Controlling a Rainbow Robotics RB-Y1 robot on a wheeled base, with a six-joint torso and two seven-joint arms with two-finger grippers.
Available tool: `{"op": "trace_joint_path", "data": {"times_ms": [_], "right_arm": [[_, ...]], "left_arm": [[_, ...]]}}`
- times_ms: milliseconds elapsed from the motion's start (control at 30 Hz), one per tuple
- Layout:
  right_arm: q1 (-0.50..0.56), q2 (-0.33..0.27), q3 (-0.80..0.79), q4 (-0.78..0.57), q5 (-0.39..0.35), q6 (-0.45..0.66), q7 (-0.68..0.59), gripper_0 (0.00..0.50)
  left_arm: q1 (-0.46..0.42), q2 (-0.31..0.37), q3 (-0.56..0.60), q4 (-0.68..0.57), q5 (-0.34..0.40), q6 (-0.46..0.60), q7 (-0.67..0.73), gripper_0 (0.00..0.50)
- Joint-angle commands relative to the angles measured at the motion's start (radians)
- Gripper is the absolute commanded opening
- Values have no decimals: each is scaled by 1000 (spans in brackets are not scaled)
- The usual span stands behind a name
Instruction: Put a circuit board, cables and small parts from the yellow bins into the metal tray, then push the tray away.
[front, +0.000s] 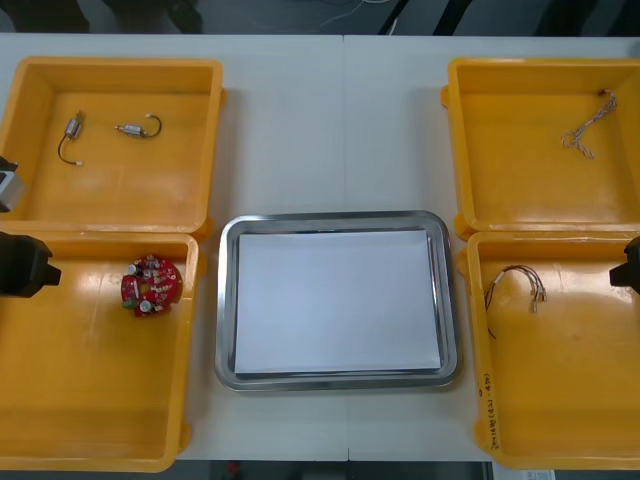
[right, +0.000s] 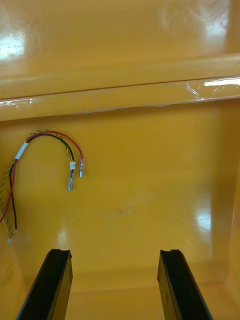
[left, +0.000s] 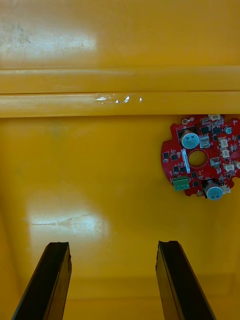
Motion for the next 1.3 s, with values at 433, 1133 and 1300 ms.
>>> {"op": "trace_joint_path", "data": {"times_ms": [433, 1133, 1300], "right_arm": [[-50, 10, -1, -114, 107, 7, 11, 500], [-32, 91, 99, 4, 92, -87, 27, 500], [-30, 91, 175, 15, 144, -139, 31, 500]], "left_arm": [[8, 8, 3, -12, 34, 7, -287, 500], [157, 164, -43, -12, 237, -336, -585, 500], [180, 227, -98, -12, 252, -430, -607, 500]]}}
